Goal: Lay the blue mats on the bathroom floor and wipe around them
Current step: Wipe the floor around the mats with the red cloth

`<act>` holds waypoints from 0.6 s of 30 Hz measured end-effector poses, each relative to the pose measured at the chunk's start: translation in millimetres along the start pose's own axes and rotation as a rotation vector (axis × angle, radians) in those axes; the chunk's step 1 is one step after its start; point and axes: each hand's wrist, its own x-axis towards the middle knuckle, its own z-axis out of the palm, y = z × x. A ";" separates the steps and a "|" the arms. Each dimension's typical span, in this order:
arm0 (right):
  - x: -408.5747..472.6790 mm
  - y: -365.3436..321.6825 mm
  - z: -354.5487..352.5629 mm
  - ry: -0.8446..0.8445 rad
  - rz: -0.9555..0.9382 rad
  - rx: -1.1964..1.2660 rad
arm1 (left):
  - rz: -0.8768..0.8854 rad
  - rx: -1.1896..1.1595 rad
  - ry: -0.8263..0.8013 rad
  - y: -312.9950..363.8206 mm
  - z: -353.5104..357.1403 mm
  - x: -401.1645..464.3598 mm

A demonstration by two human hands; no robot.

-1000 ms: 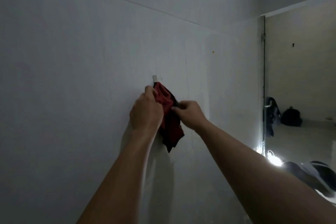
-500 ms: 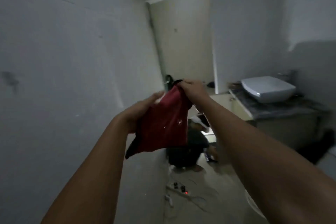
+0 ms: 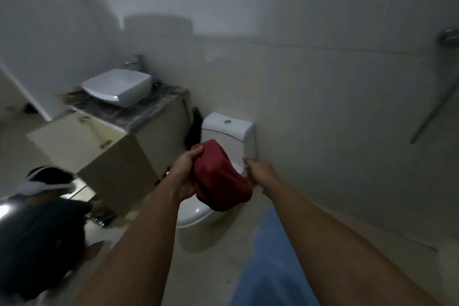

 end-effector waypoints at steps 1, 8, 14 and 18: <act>-4.9 14.3 -12.2 -0.012 0.103 0.023 | -0.030 0.002 -0.041 -5.1 10.1 12.0; -30.7 74.2 -23.5 -0.131 0.226 0.447 | -0.240 0.067 -0.347 -35.7 44.3 46.9; -41.6 78.2 7.0 0.185 0.047 0.741 | -0.249 0.182 -0.383 -34.0 8.0 50.0; -50.5 75.3 24.9 0.194 0.010 0.831 | -0.195 0.256 -0.345 -24.5 -21.1 47.1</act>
